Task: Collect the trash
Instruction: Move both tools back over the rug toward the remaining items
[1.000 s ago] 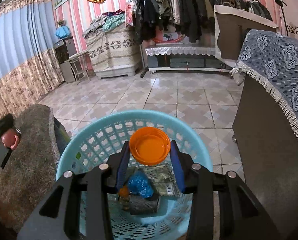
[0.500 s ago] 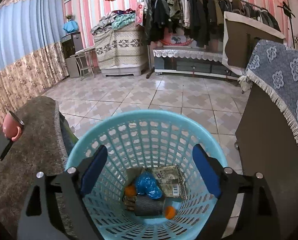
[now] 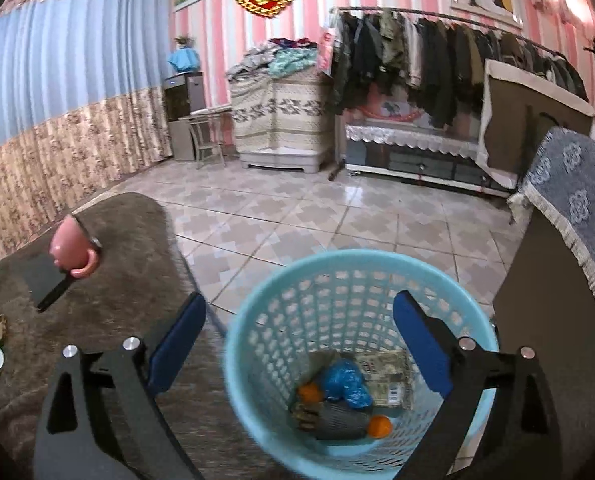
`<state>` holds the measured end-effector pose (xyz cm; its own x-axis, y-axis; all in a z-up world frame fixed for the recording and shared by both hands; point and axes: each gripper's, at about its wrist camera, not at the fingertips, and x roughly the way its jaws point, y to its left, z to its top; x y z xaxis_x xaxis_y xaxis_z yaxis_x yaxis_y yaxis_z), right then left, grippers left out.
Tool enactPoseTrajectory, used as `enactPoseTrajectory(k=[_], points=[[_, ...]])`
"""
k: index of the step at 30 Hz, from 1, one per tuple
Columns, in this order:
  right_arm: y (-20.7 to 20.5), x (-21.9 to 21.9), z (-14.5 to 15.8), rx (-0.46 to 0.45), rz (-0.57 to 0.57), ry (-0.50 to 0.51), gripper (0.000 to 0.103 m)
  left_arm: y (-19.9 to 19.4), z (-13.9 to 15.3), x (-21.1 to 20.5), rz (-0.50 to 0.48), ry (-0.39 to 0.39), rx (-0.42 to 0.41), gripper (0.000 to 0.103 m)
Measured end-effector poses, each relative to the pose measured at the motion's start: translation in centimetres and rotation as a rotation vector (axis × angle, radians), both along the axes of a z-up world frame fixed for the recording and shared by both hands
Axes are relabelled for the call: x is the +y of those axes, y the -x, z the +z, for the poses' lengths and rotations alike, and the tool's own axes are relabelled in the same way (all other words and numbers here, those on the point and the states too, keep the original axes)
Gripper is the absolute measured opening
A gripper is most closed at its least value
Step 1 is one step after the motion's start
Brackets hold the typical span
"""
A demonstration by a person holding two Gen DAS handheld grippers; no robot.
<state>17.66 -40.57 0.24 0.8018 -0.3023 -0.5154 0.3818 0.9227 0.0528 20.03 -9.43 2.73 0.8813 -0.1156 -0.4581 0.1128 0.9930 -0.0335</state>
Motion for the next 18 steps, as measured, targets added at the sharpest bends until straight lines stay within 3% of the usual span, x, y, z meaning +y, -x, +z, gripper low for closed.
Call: enactPoseTrajectory(k=[18], points=[[-1.3,11.0,1.5,-0.010,0.237,0.039,0.093,2.9,-1.8,13.2,0.218,-0.021,0.027,0.097]])
